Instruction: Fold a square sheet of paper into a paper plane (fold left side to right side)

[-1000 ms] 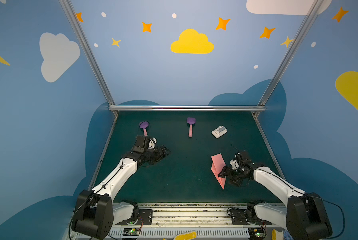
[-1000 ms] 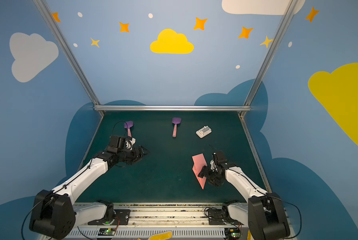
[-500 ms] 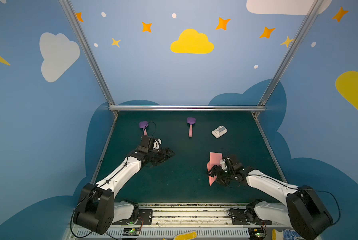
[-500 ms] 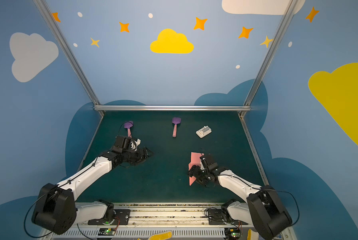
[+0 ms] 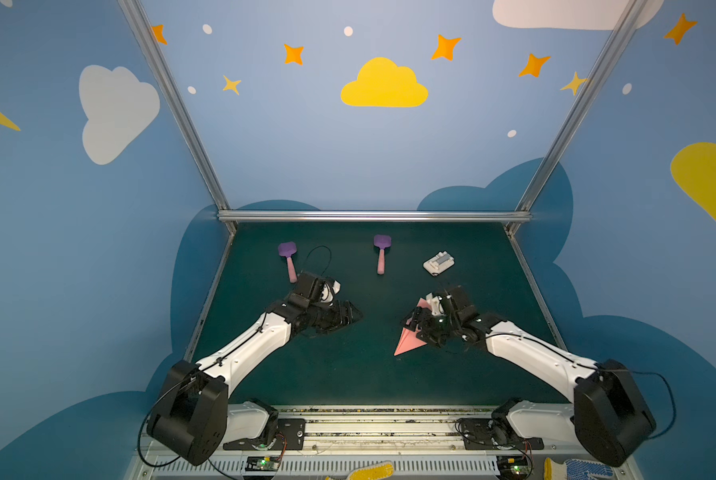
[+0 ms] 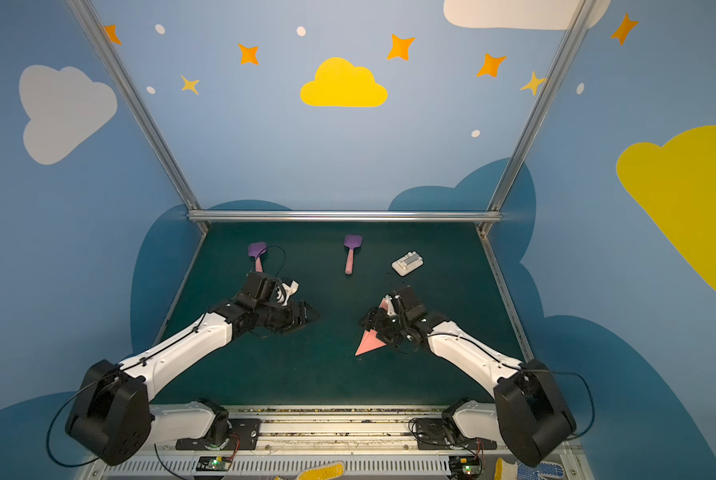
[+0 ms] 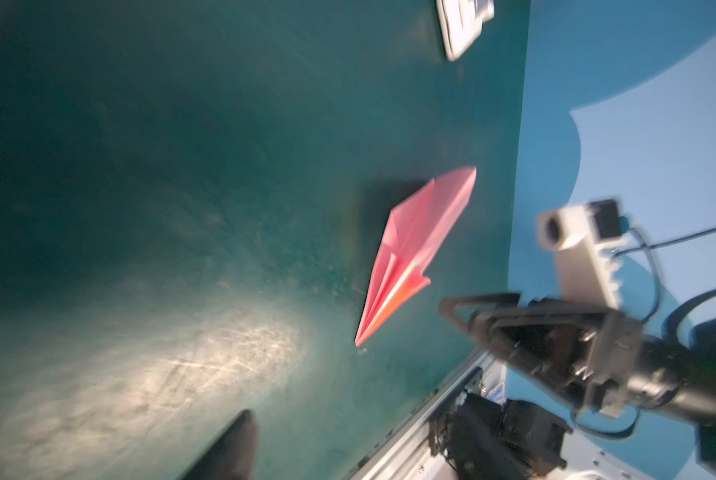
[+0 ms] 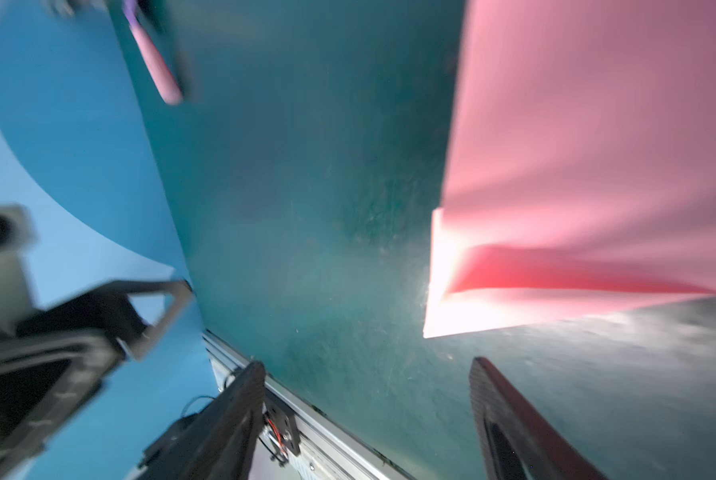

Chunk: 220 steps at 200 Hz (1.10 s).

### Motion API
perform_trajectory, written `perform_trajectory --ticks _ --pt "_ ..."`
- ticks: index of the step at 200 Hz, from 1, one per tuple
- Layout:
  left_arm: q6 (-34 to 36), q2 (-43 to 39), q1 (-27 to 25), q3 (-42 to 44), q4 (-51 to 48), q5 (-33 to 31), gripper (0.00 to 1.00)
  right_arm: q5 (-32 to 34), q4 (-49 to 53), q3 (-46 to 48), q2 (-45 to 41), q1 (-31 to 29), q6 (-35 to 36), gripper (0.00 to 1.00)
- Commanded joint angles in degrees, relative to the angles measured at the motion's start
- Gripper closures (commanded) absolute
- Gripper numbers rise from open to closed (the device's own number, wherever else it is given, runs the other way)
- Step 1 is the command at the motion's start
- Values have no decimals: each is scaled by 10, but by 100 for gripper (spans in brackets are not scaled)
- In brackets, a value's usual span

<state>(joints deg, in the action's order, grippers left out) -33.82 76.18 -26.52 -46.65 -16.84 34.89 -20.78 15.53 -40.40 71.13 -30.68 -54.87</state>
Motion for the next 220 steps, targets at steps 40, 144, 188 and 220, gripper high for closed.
perform_trajectory --ticks 40,144,188,220 --pt "-7 150 -124 -97 68 49 68 -84 65 110 -65 185 89 24" --pt "49 393 -197 -305 24 76 85 -209 1 126 32 300 154 24" --pt "64 419 -171 -325 14 73 86 -222 -18 124 55 299 153 25" --pt "86 443 -153 -345 -7 79 88 -234 -34 123 68 299 151 26"
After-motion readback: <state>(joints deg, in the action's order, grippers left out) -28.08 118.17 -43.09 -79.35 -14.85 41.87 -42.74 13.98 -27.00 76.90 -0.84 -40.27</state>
